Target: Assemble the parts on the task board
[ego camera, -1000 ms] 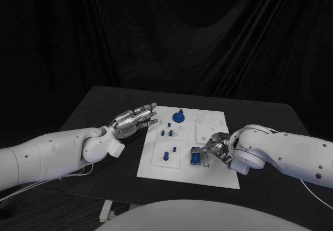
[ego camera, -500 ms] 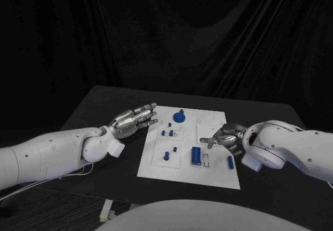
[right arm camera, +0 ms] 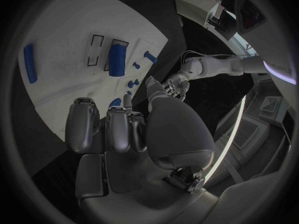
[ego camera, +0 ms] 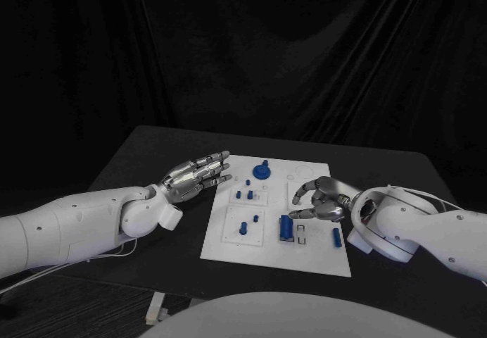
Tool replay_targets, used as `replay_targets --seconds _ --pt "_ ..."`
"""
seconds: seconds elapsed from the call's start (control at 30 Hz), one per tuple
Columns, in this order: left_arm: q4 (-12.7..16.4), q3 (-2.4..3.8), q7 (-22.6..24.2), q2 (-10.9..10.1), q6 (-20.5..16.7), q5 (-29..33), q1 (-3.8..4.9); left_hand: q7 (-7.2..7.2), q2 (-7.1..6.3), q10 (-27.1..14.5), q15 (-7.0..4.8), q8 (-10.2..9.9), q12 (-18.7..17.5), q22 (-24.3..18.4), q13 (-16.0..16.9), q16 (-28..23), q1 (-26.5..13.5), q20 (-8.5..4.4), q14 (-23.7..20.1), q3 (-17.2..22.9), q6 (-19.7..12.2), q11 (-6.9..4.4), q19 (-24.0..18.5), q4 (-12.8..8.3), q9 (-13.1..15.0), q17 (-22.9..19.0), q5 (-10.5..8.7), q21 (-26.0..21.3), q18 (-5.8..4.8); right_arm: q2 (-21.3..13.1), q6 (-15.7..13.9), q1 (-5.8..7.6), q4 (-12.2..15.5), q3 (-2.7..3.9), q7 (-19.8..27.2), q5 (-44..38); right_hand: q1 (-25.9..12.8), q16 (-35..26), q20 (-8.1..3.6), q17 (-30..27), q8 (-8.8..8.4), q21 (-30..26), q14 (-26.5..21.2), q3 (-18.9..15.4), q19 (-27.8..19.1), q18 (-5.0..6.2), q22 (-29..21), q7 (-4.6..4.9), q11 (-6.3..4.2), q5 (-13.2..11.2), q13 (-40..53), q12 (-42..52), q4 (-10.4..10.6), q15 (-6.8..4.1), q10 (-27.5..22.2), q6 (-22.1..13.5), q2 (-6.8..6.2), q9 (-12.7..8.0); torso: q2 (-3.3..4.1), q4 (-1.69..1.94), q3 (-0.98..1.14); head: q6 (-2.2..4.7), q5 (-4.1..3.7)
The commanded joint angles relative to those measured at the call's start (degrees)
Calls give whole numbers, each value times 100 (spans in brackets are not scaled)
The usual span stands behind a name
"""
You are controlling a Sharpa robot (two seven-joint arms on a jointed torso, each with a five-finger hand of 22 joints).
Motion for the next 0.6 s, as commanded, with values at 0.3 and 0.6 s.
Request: replay_targets --seconds 0.3,0.6 --pt "11 6 48 27 66 38 -8 25 36 -23 46 41 28 11 -1 26 -26 28 9 8 8 -15 7 -45 5 10 39 23 59 83 -608 -530 -153 1 619 -2840 494 -75 -66 -54 336 -65 258 -87 85 50 1019 -66 -92 54 1508 20 16 -75 599 -934 -98 -203 4 6 -2 -1 -14" --pt "4 6 24 34 86 38 -9 25 36 -23 46 41 28 11 -1 26 -26 28 9 8 8 -15 7 -45 5 10 39 23 59 210 -809 -691 -274 1 457 -3338 538 -90 -36 -63 670 -87 258 -99 84 50 1015 6 -38 -110 1508 20 265 -33 599 -1075 -266 -255 3 -2 -1 -1 -13"
